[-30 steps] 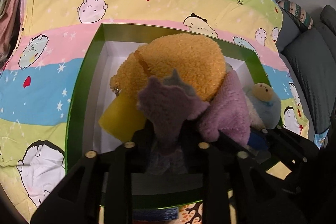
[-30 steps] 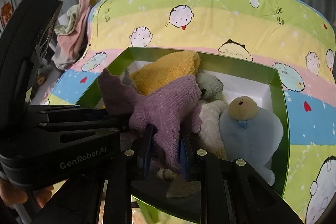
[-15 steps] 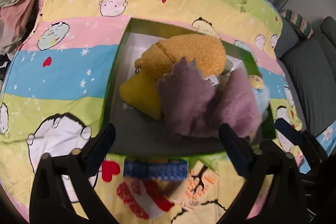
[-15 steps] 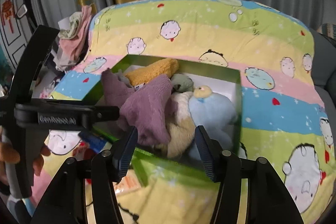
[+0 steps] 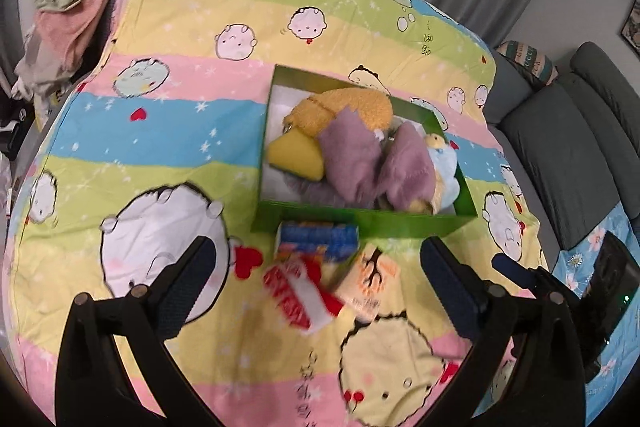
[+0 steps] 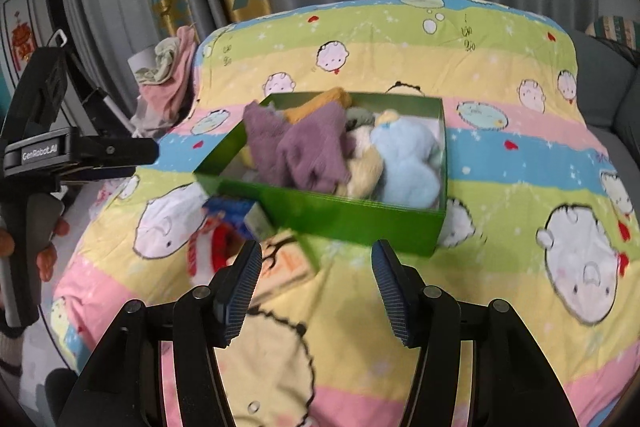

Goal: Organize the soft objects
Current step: 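Move the right tool to the red-and-white knit sock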

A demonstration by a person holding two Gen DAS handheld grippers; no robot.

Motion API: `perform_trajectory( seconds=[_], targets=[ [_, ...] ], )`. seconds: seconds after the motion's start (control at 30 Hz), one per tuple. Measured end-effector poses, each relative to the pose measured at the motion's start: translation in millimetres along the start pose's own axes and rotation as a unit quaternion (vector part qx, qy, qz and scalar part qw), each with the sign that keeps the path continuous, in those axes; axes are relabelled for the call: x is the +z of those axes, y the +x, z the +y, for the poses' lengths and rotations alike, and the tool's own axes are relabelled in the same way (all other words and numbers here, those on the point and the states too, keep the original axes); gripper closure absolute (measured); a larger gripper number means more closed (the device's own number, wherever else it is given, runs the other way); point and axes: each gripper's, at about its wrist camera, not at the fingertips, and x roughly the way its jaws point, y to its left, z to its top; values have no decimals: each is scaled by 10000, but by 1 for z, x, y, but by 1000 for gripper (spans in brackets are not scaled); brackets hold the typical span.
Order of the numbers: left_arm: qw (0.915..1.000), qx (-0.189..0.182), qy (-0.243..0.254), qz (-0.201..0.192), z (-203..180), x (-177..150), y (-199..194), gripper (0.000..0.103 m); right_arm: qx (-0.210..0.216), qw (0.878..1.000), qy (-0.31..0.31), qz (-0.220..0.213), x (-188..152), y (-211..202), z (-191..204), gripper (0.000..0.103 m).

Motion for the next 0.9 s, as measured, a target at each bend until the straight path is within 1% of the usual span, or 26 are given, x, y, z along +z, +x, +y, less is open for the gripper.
perform_trajectory(
  seconds=[0.1, 0.17, 0.23, 0.33, 0.47, 0.57, 0.63, 0.7, 0.8, 0.9],
  targets=[
    [9997, -168, -167, -9, 16, -17, -5, 1, 114, 9999, 87, 69, -14, -2, 6, 45],
    [9986, -346, -393, 35, 30, -31, -3, 1, 166, 9997, 108, 138, -25, -1, 13, 45],
    [9976, -433, -538, 78, 39, -45, 3, 1, 217, 9995, 105, 213, -34, 1, 19, 45],
    [9978, -360, -525, 176, 43, -60, 16, 1, 295, 9989, 67, 348, -46, 6, 31, 45],
    [9985, -289, -349, 291, 40, -67, 32, 1, 402, 9979, -28, 509, -56, 17, 47, 45],
    [9979, -399, -344, 371, 41, -66, 42, 1, 542, 9963, -149, 651, -60, 30, 62, 45],
    [9971, -521, -385, 391, 43, -66, 50, 1, 639, 9951, -262, 709, -60, 40, 73, 45],
    [9967, -481, -480, 448, 47, -64, 58, 1, 729, 9938, -357, 761, -61, 50, 83, 45],
    [9945, -564, -683, 564, 57, -64, 70, 1, 839, 9920, -422, 843, -60, 66, 93, 45],
    [9932, -746, -772, 455, 60, -61, 69, 1, 904, 9907, -452, 908, -58, 81, 99, 45]
  ],
)
